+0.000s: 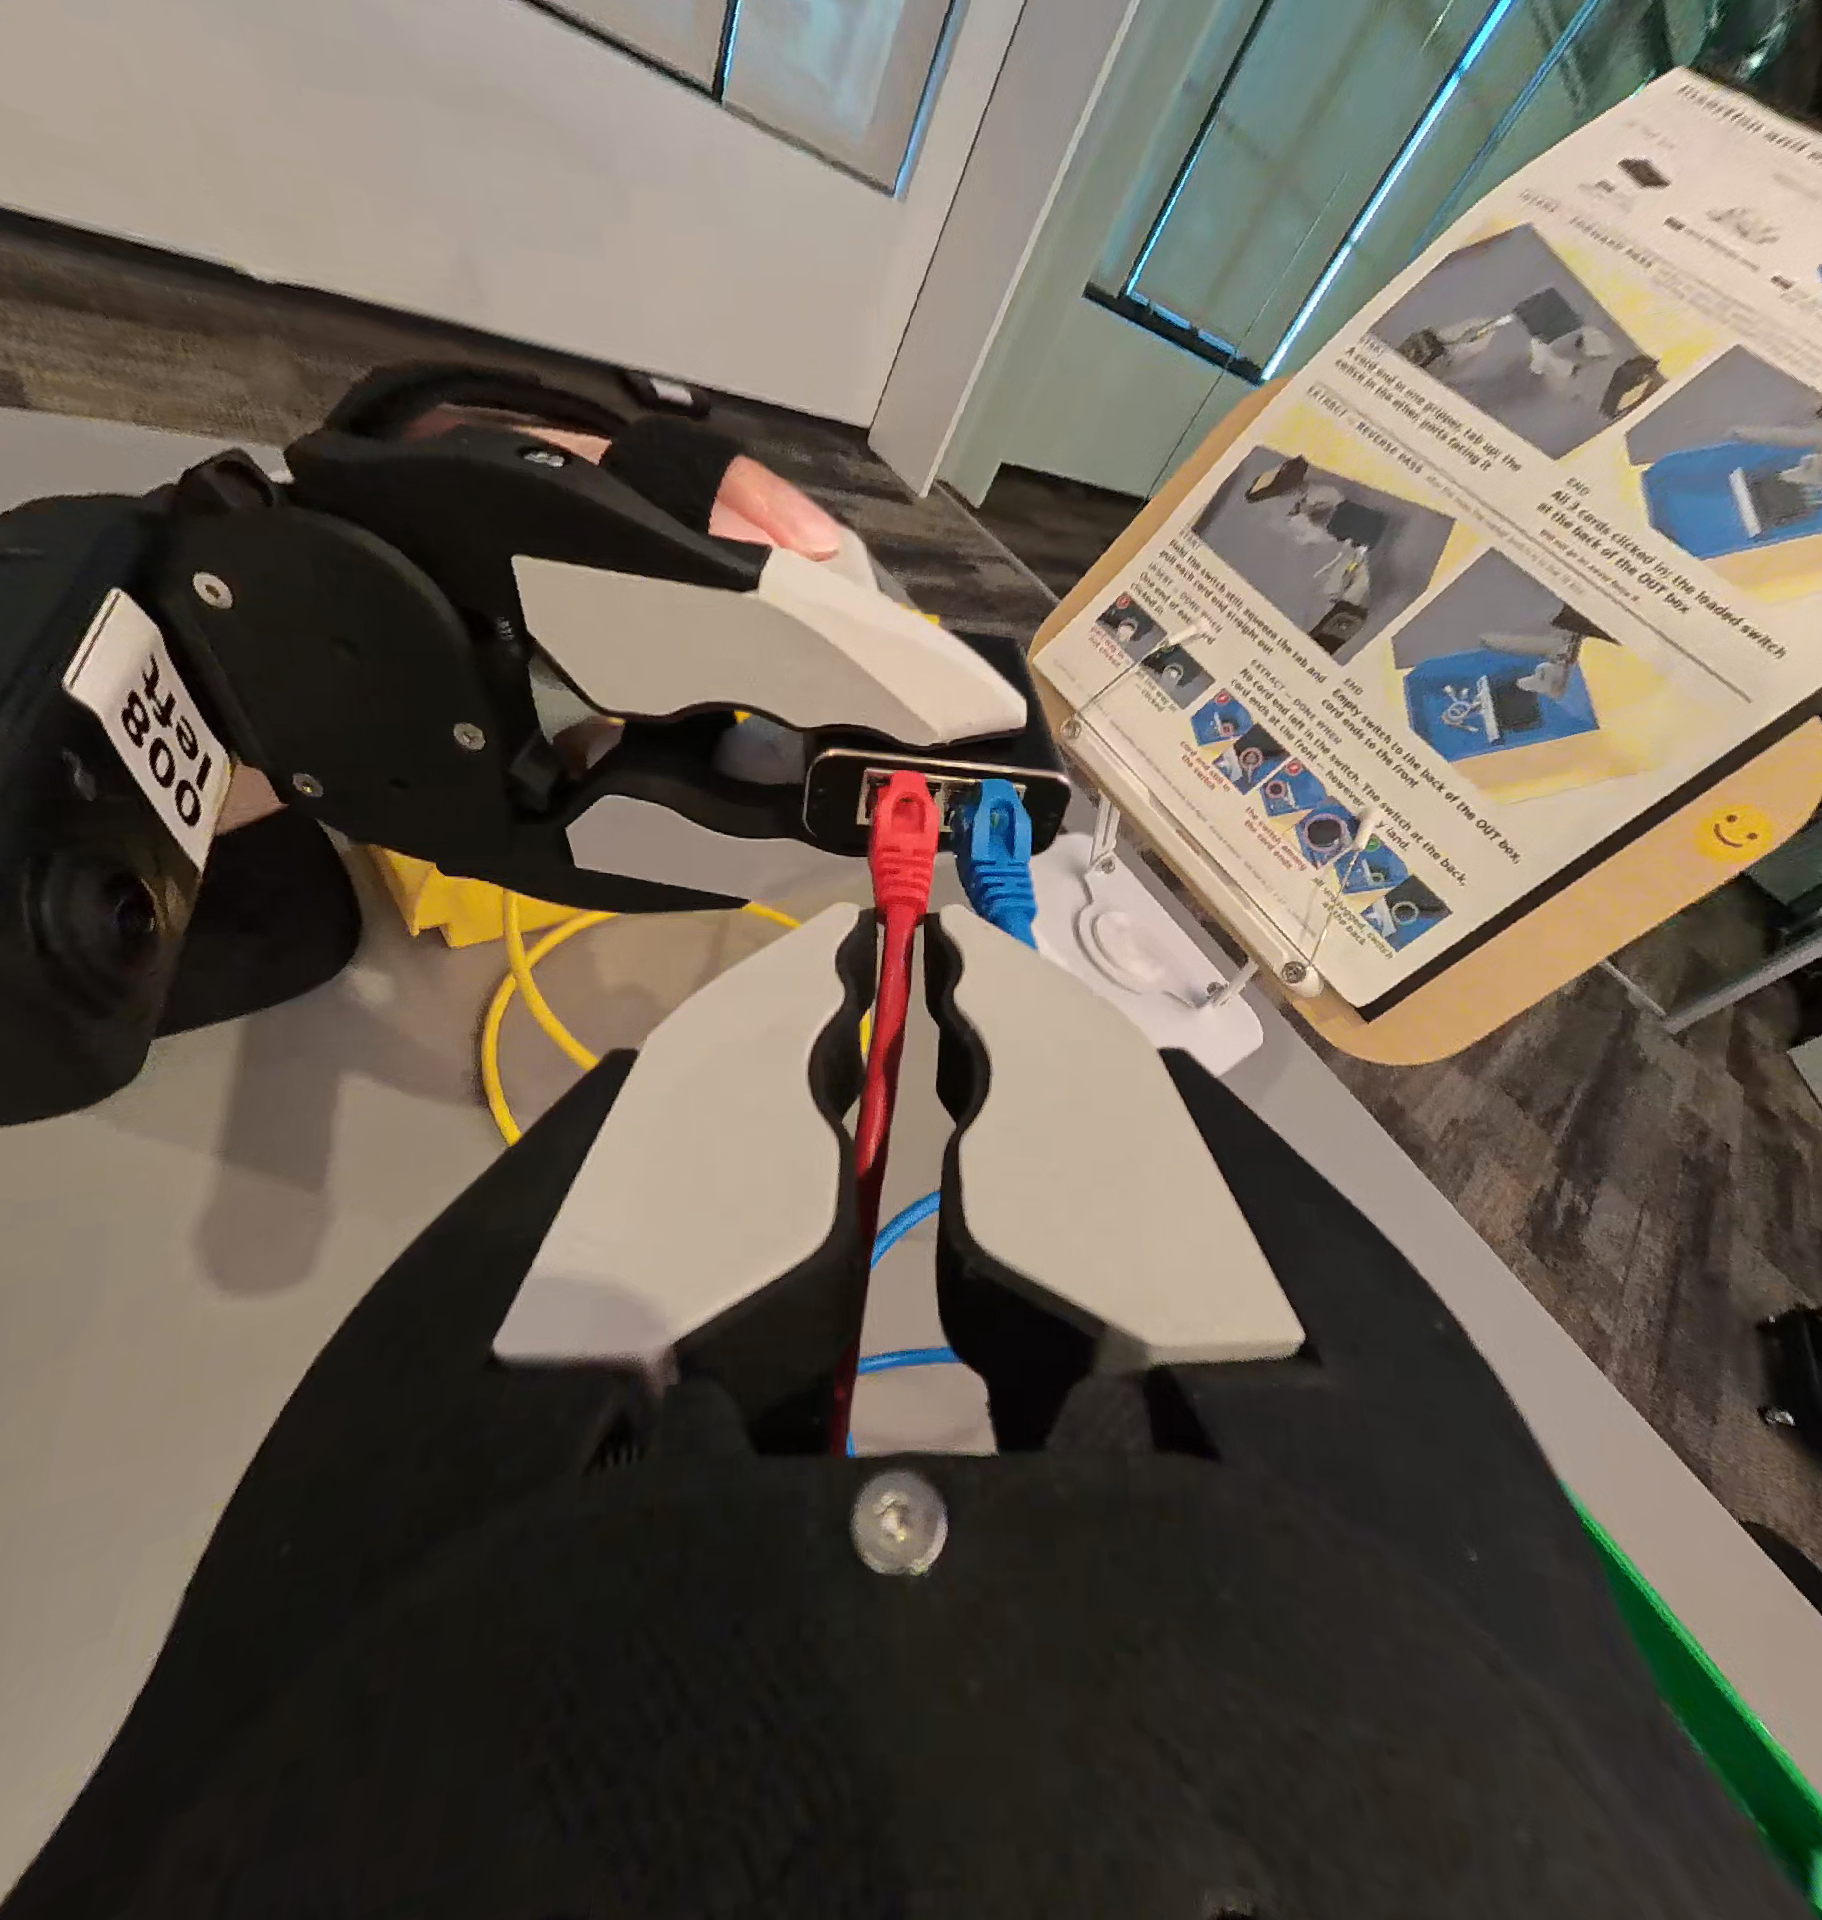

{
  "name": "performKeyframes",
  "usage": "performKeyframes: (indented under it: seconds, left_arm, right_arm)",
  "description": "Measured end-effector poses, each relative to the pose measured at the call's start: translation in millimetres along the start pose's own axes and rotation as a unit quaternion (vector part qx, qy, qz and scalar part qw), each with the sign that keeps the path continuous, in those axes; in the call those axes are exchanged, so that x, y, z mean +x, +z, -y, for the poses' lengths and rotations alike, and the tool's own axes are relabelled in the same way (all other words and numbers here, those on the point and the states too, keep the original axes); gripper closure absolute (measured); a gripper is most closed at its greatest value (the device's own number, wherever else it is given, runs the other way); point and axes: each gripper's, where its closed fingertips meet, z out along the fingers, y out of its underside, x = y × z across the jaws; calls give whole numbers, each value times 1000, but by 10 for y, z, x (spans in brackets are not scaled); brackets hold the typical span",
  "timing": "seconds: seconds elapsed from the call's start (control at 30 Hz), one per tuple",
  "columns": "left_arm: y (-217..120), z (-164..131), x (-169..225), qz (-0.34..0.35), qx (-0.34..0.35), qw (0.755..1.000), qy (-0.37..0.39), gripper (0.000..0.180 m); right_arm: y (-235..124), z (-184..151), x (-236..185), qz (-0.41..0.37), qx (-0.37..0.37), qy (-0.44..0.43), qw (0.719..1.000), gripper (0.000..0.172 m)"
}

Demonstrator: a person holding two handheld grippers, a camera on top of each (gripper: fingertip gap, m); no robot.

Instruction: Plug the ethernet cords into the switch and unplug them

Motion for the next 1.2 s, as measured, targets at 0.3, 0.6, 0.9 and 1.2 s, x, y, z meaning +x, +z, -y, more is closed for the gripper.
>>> performKeyframes:
  seconds: [0.3,0.6,0.9,1.2]
  left_arm:
    - [-43,112,37,-6,12,999,-30,158]
    - [-20,92,104,-20,-9,1000,-4,157]
    - [-171,249,-14,-47,102,988,-106,157]
    - [-293,322,-181,-121,147,952,-238,157]
  right_arm:
    - [-73,-37,-73,15,6,12,1000,164]
    - [-19,-105,-96,14,-17,26,999,164]
    - [-628,333,-206,179,113,-48,976,149]
    - [-646,254,581,172,274,-35,946,144]
